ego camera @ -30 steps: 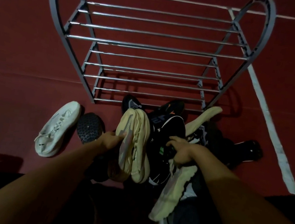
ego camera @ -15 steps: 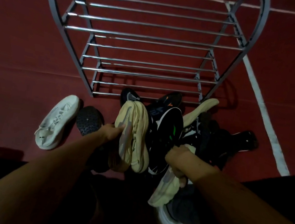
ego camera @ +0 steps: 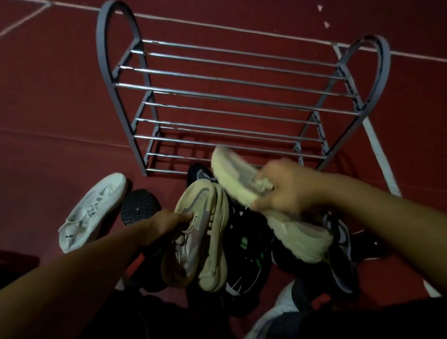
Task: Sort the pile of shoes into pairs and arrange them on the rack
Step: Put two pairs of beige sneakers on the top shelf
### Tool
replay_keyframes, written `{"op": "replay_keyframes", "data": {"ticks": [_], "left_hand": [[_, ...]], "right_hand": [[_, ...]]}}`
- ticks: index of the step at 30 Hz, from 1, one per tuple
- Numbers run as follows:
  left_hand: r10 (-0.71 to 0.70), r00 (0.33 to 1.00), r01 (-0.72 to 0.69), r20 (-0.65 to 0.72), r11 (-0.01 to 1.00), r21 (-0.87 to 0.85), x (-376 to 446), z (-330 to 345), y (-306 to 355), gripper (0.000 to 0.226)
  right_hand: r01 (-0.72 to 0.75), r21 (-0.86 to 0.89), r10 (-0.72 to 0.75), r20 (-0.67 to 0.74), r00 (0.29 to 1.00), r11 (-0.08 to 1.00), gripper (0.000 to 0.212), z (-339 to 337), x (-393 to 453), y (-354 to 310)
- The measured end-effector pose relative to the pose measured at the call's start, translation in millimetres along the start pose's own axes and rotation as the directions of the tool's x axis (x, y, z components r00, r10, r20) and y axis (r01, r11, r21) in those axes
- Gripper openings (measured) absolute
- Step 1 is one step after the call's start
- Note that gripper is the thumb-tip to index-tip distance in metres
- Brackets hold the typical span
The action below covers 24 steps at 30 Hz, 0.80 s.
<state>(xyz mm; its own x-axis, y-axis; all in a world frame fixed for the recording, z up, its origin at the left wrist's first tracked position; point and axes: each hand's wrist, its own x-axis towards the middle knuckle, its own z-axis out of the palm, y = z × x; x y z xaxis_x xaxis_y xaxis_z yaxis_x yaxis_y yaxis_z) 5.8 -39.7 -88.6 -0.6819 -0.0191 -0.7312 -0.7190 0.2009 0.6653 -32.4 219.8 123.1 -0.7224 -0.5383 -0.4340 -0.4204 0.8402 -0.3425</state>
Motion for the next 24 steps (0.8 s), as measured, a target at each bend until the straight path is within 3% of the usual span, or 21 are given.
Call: {"op": "replay_keyframes", "data": {"ticks": [3,5,8,10,13,17,21,22,23,24], "left_hand": [[0.238,0.963,-0.242,-0.127,0.97,-0.021,-6.0,1.8,15.4,0.028],[0.353,0.902,-0.383,-0.249,0.92,-0.082,-12.9,3.6,32.7,0.025],[0.507,0.8,-0.565,-0.321,0.816,-0.119,-34.7,5.7,80.9,0.023],[0.58,0.725,-0.651,-0.372,0.754,-0.091,-52.7,3.6,122.1,0.017],[0.62,0.657,-0.714,-0.43,0.695,-0.089,-73.9,-2.5,178.1,0.014],[0.57,0.679,-0.71,-0.464,0.671,-0.215,-77.8,-35.3,238.9,0.013],[0.522,0.77,-0.631,-0.367,0.707,-0.317,-54.2,-85.5,294.9,0.027],[0.533,0.78,-0.62,-0.327,0.729,-0.291,-46.9,-97.9,305.4,0.027],[0.548,0.786,-0.611,-0.287,0.759,-0.225,-38.6,-110.3,312.4,0.027],[0.56,0.787,-0.605,-0.259,0.782,-0.149,-31.3,-121.5,315.9,0.025]], "right_hand": [[-0.052,0.05,0.067,-0.357,0.932,0.997,0.041,-25.5,-3.0,-15.5],[-0.044,0.034,0.055,-0.489,0.871,0.998,0.034,-24.3,5.4,-26.4],[0.002,-0.061,-0.035,-0.55,0.835,0.998,0.032,-32.0,20.5,-40.7],[-0.055,-0.197,-0.07,-0.576,0.814,0.979,0.032,-50.7,29.1,-46.2],[-0.144,-0.247,-0.053,-0.647,0.761,0.958,0.034,-90.3,42.3,-51.3],[-0.198,-0.192,-0.015,-0.753,0.657,0.961,0.031,-142.7,71.2,-55.4],[-0.182,-0.029,0.078,-0.83,0.553,0.983,0.004,-172.6,121.8,-48.6],[-0.139,0.042,0.111,-0.835,0.539,0.989,0.016,-174.7,134.0,-48.2],[-0.073,0.076,0.105,-0.805,0.584,0.994,0.026,-173.7,144.6,-47.0],[-0.026,0.05,0.054,-0.719,0.693,0.998,0.033,-169.3,153.6,-45.3]]}}
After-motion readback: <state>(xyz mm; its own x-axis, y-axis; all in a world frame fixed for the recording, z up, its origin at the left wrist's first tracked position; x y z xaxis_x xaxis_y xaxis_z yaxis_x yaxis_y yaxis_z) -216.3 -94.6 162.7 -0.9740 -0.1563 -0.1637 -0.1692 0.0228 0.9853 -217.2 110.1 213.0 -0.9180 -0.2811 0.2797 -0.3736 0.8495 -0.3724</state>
